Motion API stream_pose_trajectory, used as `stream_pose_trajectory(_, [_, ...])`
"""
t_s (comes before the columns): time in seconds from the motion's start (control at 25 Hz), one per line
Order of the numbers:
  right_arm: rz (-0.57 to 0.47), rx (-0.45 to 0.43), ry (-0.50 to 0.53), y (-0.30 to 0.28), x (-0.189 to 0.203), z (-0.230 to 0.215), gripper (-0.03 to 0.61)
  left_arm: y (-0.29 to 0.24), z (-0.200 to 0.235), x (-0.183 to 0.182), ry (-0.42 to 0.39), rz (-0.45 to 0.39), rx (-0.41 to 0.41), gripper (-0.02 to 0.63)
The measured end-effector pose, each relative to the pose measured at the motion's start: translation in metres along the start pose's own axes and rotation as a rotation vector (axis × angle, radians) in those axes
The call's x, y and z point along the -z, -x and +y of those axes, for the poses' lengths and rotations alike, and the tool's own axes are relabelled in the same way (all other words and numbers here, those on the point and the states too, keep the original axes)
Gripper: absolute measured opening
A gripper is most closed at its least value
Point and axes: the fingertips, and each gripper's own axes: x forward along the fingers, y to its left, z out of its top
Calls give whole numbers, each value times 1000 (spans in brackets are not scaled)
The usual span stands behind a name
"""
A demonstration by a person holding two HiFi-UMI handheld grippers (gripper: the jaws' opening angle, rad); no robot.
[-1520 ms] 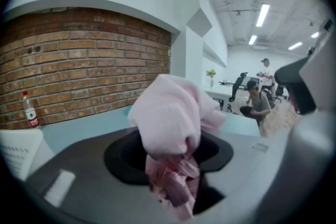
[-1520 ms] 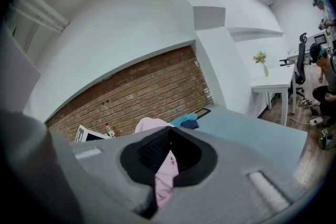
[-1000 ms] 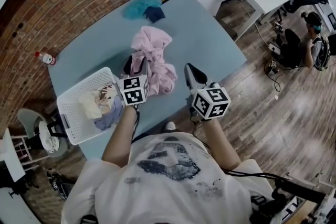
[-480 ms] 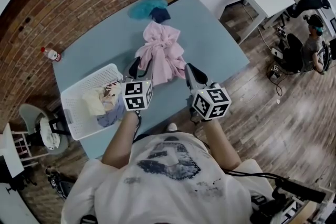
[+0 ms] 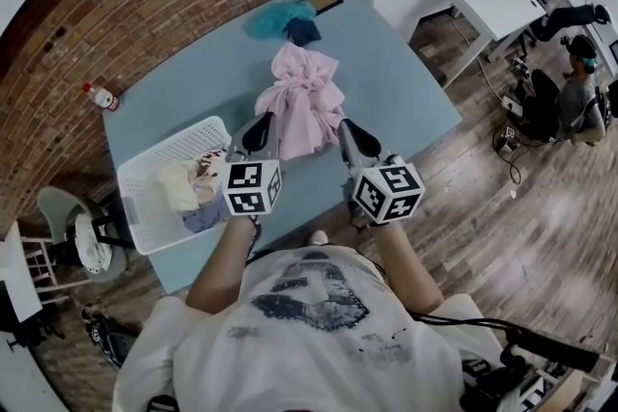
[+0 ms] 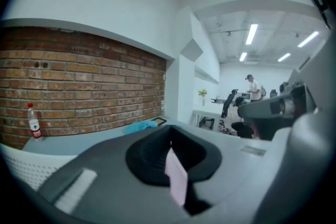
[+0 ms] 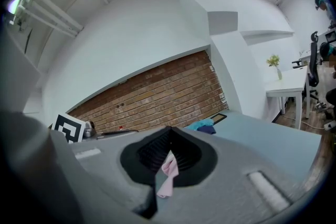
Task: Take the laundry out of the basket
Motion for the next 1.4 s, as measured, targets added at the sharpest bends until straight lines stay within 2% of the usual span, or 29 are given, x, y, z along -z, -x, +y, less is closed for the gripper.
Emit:
stream_pose_trajectory(0.52, [1, 6, 8, -1, 1, 8, -2, 4, -3, 4, 0, 22, 55, -8])
stream_pose_trajectory(0.8, [-3, 7, 9, -3, 0, 14, -3, 9, 0, -4, 38, 2, 81, -9])
stream_pose_trajectory(1.12, [-5, -32, 18, -18, -2, 40, -3, 32, 22, -15, -10, 19, 45, -9])
stream_pose_trajectory(1.4, [10, -127, 42, -51, 7, 109, -2, 83, 85, -15, 1, 14, -39, -9])
